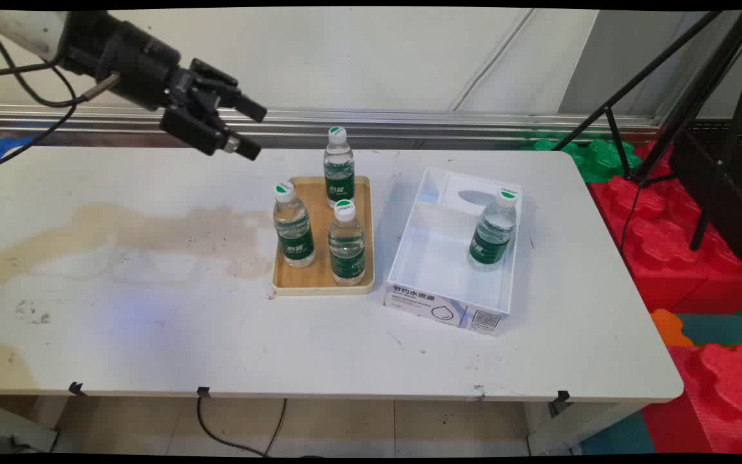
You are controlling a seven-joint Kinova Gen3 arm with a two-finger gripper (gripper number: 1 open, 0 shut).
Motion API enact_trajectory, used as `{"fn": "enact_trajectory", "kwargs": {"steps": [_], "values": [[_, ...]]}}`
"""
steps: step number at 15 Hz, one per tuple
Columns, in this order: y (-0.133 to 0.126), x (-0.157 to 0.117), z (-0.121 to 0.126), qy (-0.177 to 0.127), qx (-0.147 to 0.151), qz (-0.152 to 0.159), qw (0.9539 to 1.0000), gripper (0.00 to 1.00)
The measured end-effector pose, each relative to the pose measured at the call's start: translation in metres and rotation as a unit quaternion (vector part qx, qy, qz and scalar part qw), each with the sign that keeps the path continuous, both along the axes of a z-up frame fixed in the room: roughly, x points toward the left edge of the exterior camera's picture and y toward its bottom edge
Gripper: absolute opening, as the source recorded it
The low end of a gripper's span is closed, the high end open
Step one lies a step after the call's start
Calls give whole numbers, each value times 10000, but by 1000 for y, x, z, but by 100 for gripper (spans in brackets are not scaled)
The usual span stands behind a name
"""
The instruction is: Pick up the green bottle from the white box
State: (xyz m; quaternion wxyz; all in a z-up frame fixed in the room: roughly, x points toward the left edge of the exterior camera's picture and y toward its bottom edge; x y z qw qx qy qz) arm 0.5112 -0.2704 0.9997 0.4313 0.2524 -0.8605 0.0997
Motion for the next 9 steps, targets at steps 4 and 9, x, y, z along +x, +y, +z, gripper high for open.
{"fn": "enact_trajectory", "kwargs": {"steps": [4, 9], "values": [[-13, -23, 4, 24, -173, -119, 9998, 100], [-39, -63, -4, 14, -322, -235, 9992, 100]]}}
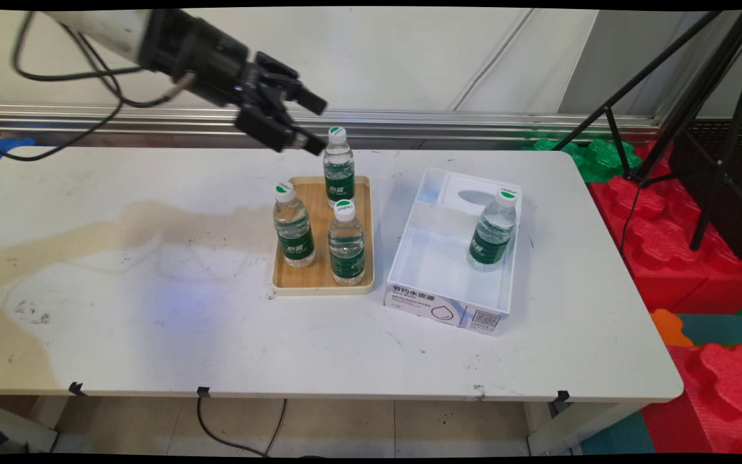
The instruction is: Pick up the green bottle from the white box
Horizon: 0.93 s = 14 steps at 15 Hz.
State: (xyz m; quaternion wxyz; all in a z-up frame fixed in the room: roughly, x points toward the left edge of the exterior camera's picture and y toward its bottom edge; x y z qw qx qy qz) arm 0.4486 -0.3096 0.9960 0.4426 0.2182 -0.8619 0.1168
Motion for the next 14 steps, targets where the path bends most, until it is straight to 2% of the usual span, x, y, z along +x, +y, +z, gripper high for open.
{"fn": "enact_trajectory", "kwargs": {"steps": [8, 14], "values": [[-58, -87, -48, -112, 75, -117, 9998, 100], [-92, -141, -89, -268, 137, -276, 9992, 100]]}}
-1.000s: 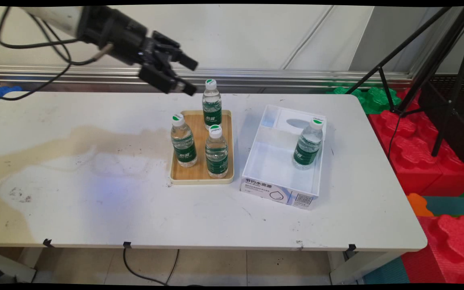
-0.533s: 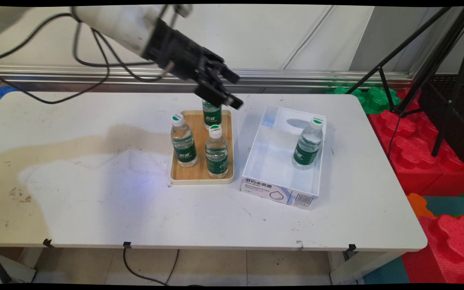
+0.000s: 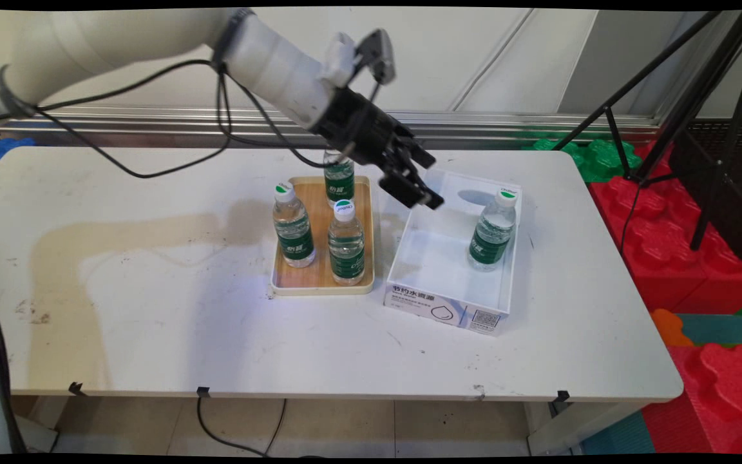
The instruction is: Pick up the green bottle from the white box
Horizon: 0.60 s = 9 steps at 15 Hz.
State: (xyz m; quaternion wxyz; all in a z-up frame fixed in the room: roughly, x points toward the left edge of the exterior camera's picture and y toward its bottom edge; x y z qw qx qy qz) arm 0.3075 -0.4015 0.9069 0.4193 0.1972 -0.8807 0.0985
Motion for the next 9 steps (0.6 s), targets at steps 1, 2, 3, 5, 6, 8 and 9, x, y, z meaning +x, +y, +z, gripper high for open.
{"fn": "enact_trajectory", "kwargs": {"steps": [1, 2, 3, 5, 6, 8, 9], "values": [[-5, -7, -6, -30, 0, -30, 10000, 100], [-8, -12, -11, -50, -1, -49, 10000, 100], [-13, -19, -17, -81, -2, -79, 9999, 100], [-25, -34, -31, -153, -12, -147, 9998, 100], [-30, -40, -37, -183, -20, -178, 9997, 100], [-40, -53, -51, -245, -43, -262, 9993, 100], [-45, -58, -57, -268, -52, -298, 9992, 100]]}}
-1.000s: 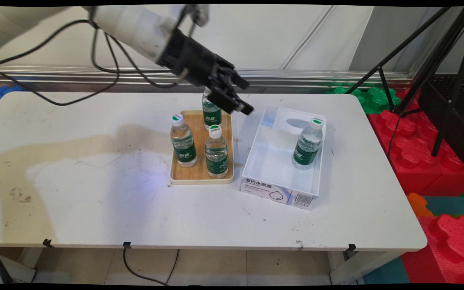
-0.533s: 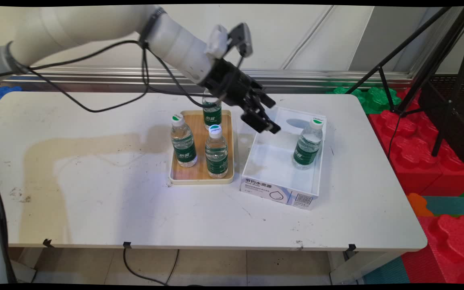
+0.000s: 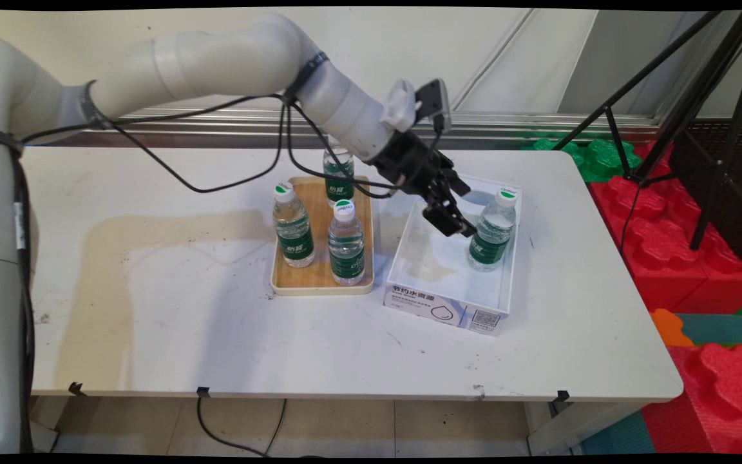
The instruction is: Pick up the green bottle from the white box, then place the picked object on the tray
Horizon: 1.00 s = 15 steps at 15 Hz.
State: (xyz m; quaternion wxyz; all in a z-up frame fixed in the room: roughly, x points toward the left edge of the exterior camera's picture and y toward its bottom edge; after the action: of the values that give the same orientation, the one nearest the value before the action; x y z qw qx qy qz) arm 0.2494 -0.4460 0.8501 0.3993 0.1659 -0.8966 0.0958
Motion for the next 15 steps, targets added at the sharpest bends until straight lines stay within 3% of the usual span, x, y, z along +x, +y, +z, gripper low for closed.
{"fn": "enact_trajectory", "kwargs": {"steps": [12, 13, 15], "values": [[-39, -49, -46, -70, -114, -270, 9995, 100], [-41, -50, -47, -62, -126, -276, 9995, 0], [-45, -54, -49, -49, -148, -289, 9995, 0]]}}
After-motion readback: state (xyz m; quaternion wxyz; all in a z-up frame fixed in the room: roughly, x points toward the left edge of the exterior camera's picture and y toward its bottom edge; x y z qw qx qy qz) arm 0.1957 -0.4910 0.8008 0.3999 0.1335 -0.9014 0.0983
